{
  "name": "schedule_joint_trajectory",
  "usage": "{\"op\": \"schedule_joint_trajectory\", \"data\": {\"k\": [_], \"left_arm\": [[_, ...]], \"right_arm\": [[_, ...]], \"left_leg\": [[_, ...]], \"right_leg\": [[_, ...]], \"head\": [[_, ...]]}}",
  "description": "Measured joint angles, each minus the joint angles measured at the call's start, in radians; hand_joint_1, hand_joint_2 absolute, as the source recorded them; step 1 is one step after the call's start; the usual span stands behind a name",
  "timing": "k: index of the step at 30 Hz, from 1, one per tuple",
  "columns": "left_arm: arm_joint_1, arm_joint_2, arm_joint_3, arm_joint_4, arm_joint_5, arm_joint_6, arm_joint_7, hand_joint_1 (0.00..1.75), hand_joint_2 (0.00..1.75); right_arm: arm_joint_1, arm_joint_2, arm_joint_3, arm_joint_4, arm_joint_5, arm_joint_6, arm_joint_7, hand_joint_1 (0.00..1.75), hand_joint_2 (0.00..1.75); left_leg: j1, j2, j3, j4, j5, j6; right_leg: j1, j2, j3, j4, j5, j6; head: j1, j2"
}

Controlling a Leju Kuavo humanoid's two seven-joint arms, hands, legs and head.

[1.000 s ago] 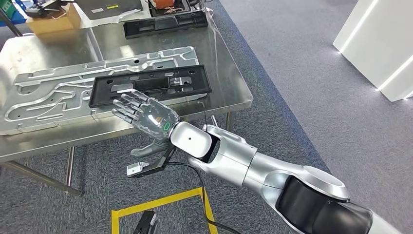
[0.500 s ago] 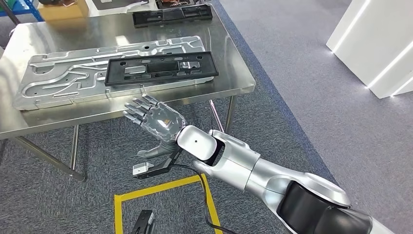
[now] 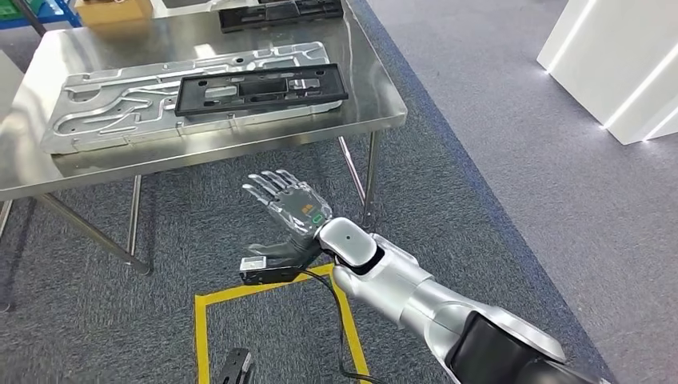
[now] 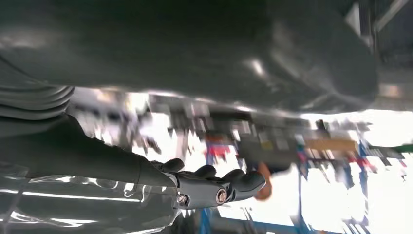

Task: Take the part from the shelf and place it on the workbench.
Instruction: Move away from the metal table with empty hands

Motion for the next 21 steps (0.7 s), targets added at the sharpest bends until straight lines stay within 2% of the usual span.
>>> {"op": "schedule_joint_trajectory", "data": {"k": [1, 2, 3, 4, 5, 7, 8, 9, 10, 11, 12, 13, 14, 15, 16, 17, 18, 19, 20, 21], "left_arm": [[0.001, 0.001, 0.0, 0.0, 0.004, 0.003, 0.0, 0.0, 0.0], [0.001, 0.002, 0.001, 0.0, 0.008, 0.006, 0.0, 0.0, 0.0], [0.0, 0.002, 0.001, 0.0, 0.011, 0.008, -0.001, 0.0, 0.0], [0.0, 0.002, 0.001, 0.0, 0.014, 0.01, -0.001, 0.0, 0.0], [0.0, 0.002, 0.002, 0.0, 0.016, 0.011, 0.0, 0.0, 0.0], [0.002, 0.002, 0.002, 0.0, 0.017, 0.015, 0.001, 0.0, 0.0], [0.003, 0.002, 0.002, 0.0, 0.017, 0.017, 0.002, 0.0, 0.0], [0.003, 0.002, 0.002, 0.0, 0.017, 0.019, 0.003, 0.0, 0.0], [0.003, 0.002, 0.003, 0.0, 0.017, 0.021, 0.004, 0.0, 0.0], [0.004, 0.002, 0.003, 0.0, 0.018, 0.021, 0.005, 0.0, 0.0], [0.005, 0.002, 0.003, 0.0, 0.018, 0.022, 0.007, 0.0, 0.0], [0.006, 0.002, 0.004, 0.0, 0.019, 0.023, 0.008, 0.0, 0.0], [0.006, 0.002, 0.004, 0.0, 0.019, 0.023, 0.01, 0.0, 0.0], [0.007, 0.002, 0.005, 0.0, 0.018, 0.024, 0.012, 0.0, 0.0], [0.007, 0.002, 0.005, 0.0, 0.016, 0.026, 0.015, 0.0, 0.0], [0.007, 0.001, 0.005, 0.0, 0.014, 0.028, 0.018, 0.0, 0.0], [0.007, 0.0, 0.005, 0.0, 0.012, 0.03, 0.022, 0.0, 0.0], [0.006, -0.001, 0.005, 0.0, 0.01, 0.032, 0.025, 0.0, 0.0], [0.006, -0.002, 0.005, 0.0, 0.007, 0.034, 0.027, 0.0, 0.0], [0.006, -0.003, 0.005, 0.0, 0.004, 0.037, 0.028, 0.0, 0.0]], "right_arm": [[0.017, 0.002, -0.018, 0.031, -0.021, -0.008, -0.006, 0.0, 0.0], [0.035, 0.007, -0.042, 0.064, -0.042, -0.016, -0.01, 0.0, 0.0], [0.054, 0.011, -0.068, 0.096, -0.061, -0.022, -0.013, 0.0, 0.0], [0.073, 0.014, -0.094, 0.127, -0.079, -0.025, -0.01, 0.0, 0.0], [0.093, 0.018, -0.12, 0.16, -0.094, -0.026, -0.003, 0.0, 0.0], [0.136, 0.02, -0.166, 0.229, -0.121, -0.025, 0.026, 0.0, 0.0], [0.161, 0.02, -0.187, 0.263, -0.134, -0.023, 0.044, 0.0, 0.0], [0.188, 0.019, -0.209, 0.295, -0.147, -0.02, 0.063, 0.0, 0.0], [0.216, 0.018, -0.231, 0.323, -0.163, -0.015, 0.082, 0.0, 0.0], [0.243, 0.017, -0.254, 0.347, -0.18, -0.01, 0.098, 0.0, 0.0], [0.271, 0.016, -0.276, 0.367, -0.194, -0.006, 0.112, 0.0, 0.0], [0.297, 0.016, -0.296, 0.386, -0.208, 0.0, 0.126, 0.0, 0.0], [0.322, 0.015, -0.315, 0.402, -0.218, 0.008, 0.14, 0.0, 0.0], [0.347, 0.015, -0.33, 0.416, -0.228, 0.019, 0.157, 0.0, 0.0], [0.369, 0.015, -0.345, 0.428, -0.24, 0.032, 0.178, 0.0, 0.0], [0.389, 0.015, -0.359, 0.438, -0.254, 0.046, 0.202, 0.0, 0.0], [0.408, 0.015, -0.375, 0.446, -0.27, 0.057, 0.227, 0.0, 0.0], [0.425, 0.015, -0.394, 0.454, -0.287, 0.064, 0.25, 0.0, 0.0], [0.441, 0.015, -0.415, 0.462, -0.301, 0.068, 0.268, 0.0, 0.0], [0.457, 0.014, -0.436, 0.471, -0.316, 0.069, 0.282, 0.0, 0.0]], "left_leg": [[0.001, 0.0, 0.044, -0.04, 0.024, -0.001], [0.001, 0.0, 0.104, -0.11, 0.021, -0.002], [-0.001, -0.002, 0.159, -0.185, 0.002, 0.003], [-0.003, -0.003, 0.198, -0.244, -0.022, 0.009], [-0.006, -0.005, 0.219, -0.281, -0.042, 0.018], [-0.007, -0.004, 0.212, -0.291, -0.032, 0.036], [-0.007, -0.003, 0.204, -0.291, -0.021, 0.046], [-0.006, -0.002, 0.193, -0.292, -0.007, 0.055], [-0.006, 0.0, 0.18, -0.293, 0.007, 0.062], [-0.007, -0.001, 0.164, -0.292, 0.021, 0.066], [-0.009, -0.001, 0.147, -0.291, 0.033, 0.068], [-0.012, 0.0, 0.13, -0.29, 0.045, 0.068], [-0.014, 0.0, 0.112, -0.288, 0.056, 0.068], [-0.016, 0.0, 0.095, -0.285, 0.067, 0.068], [-0.018, 0.0, 0.079, -0.283, 0.077, 0.067], [-0.02, 0.0, 0.068, -0.281, 0.086, 0.065], [-0.022, -0.001, 0.059, -0.278, 0.094, 0.062], [-0.022, 0.0, 0.055, -0.277, 0.102, 0.057], [-0.021, 0.0, 0.054, -0.278, 0.108, 0.052], [-0.02, 0.001, 0.052, -0.28, 0.116, 0.046]], "right_leg": [[-0.001, 0.0, -0.018, 0.005, 0.011, 0.004], [-0.001, 0.0, -0.034, 0.011, 0.021, 0.009], [-0.001, 0.001, -0.045, 0.018, 0.029, 0.015], [0.0, 0.001, -0.051, 0.021, 0.038, 0.021], [0.001, 0.001, -0.053, 0.021, 0.047, 0.028], [-0.001, 0.0, -0.052, 0.017, 0.059, 0.041], [-0.004, 0.003, -0.058, 0.025, 0.043, 0.047], [-0.006, 0.005, -0.069, 0.053, 0.005, 0.052], [-0.008, 0.009, -0.084, 0.1, -0.05, 0.055], [-0.008, 0.011, -0.101, 0.164, -0.108, 0.058], [-0.008, 0.012, -0.115, 0.234, -0.15, 0.06], [-0.008, 0.013, -0.121, 0.289, -0.165, 0.061], [-0.008, 0.014, -0.113, 0.319, -0.156, 0.06], [-0.007, 0.014, -0.089, 0.315, -0.133, 0.057], [-0.006, 0.014, -0.045, 0.274, -0.11, 0.051], [-0.003, 0.014, 0.016, 0.207, -0.103, 0.042], [0.001, 0.014, 0.08, 0.125, -0.113, 0.035], [0.005, 0.013, 0.129, 0.06, -0.129, 0.028], [0.01, 0.013, 0.159, 0.016, -0.144, 0.023], [0.012, 0.013, 0.167, -0.007, -0.147, 0.019]], "head": [[0.0, 0.0], [0.0, 0.0], [0.0, 0.0], [0.0, 0.0], [0.0, 0.0], [0.0, 0.0], [0.0, 0.0], [0.0, 0.0], [0.0, 0.0], [0.0, 0.0], [0.0, 0.0], [0.0, 0.0], [0.0, 0.0], [0.0, 0.0], [0.0, 0.0], [0.0, 0.0], [0.0, 0.0], [0.0, 0.0], [0.0, 0.0], [0.0, 0.0]]}}
